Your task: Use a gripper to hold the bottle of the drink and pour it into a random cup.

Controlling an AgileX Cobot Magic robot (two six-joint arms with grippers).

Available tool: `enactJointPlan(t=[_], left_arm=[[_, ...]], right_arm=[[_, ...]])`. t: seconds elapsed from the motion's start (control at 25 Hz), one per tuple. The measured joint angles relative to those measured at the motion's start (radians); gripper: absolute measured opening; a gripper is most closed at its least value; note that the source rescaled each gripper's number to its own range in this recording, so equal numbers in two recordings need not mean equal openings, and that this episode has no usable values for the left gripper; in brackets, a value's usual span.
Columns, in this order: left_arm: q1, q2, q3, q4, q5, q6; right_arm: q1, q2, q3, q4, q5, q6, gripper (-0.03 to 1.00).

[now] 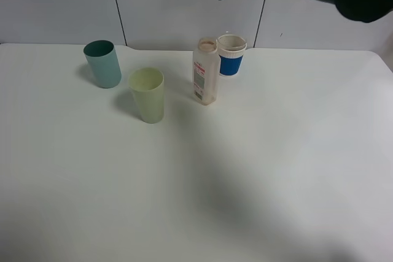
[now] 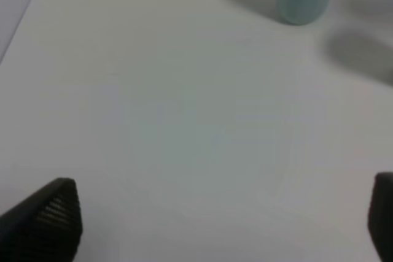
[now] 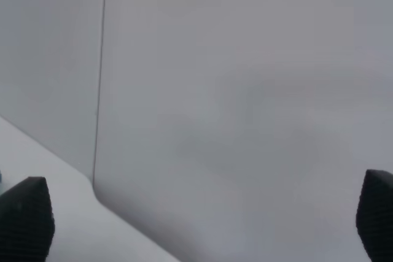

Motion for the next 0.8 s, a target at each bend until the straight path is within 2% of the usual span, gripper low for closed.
enactJointPlan(t=[0.48, 0.8], left_arm=[[0.0, 0.0, 0.0, 0.0, 0.0, 0.0], [0.0, 0.0, 0.0, 0.0, 0.0, 0.0]], right_arm=[[-0.004, -0.225, 0.0, -0.021, 0.085, -0.003, 1.0], [-0.115, -0.364, 0.0, -0.045, 0.219, -0.007, 1.0]])
